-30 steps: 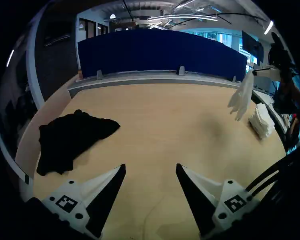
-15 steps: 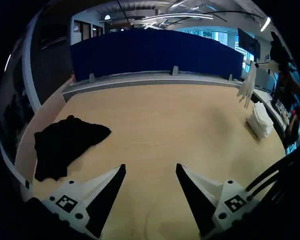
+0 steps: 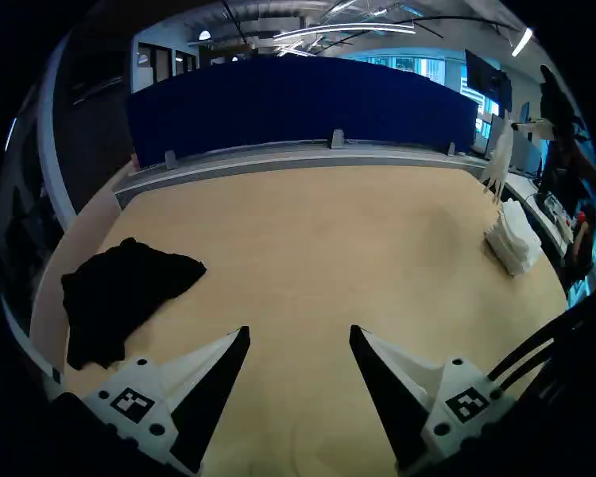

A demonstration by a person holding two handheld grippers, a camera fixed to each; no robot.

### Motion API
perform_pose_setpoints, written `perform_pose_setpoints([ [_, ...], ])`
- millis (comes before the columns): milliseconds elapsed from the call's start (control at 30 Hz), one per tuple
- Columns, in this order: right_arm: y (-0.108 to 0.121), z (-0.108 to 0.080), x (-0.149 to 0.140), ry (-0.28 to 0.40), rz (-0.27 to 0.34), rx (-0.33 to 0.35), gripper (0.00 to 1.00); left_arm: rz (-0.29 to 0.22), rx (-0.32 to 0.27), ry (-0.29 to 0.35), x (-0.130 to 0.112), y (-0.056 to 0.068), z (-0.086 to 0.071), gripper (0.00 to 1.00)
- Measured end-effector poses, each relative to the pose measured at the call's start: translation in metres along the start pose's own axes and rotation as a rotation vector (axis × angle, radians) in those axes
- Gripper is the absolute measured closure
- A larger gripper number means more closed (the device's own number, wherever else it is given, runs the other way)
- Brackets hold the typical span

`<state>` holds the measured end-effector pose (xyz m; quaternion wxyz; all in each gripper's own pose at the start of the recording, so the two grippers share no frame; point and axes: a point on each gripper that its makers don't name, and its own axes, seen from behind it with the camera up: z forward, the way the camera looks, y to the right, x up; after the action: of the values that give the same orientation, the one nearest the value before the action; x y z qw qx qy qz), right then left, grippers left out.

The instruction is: Fold towel

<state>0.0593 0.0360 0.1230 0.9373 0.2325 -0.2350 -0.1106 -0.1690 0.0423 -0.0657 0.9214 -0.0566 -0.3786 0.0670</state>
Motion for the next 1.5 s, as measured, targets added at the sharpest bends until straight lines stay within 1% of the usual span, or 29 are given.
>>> perform_pose_setpoints([
  [100,0.008,-0.003,-0.005,-0.004,0.007,-0.01,0.98,0.004,-0.003,-0.001,0.001,0.004,0.001,0.07],
  [267,0.014,-0.006,-0.015,-0.014,0.015,-0.019,0.98,0.007,-0.008,-0.003,0.002,0.01,0.003,0.07],
  [567,0.023,-0.016,-0.041,-0.04,0.047,-0.037,0.98,0.017,-0.008,-0.008,0.001,0.014,0.004,0.07],
  [767,0.027,-0.031,-0.064,-0.06,0.072,-0.053,0.98,0.022,-0.01,-0.012,0.0,0.016,0.003,0.07],
  [1167,0.026,-0.059,-0.116,-0.114,0.116,-0.091,0.98,0.041,-0.021,-0.012,0.001,0.027,-0.001,0.07],
  [1500,0.033,-0.079,-0.163,-0.16,0.164,-0.135,0.98,0.05,-0.022,-0.016,-0.005,0.028,-0.003,0.07],
])
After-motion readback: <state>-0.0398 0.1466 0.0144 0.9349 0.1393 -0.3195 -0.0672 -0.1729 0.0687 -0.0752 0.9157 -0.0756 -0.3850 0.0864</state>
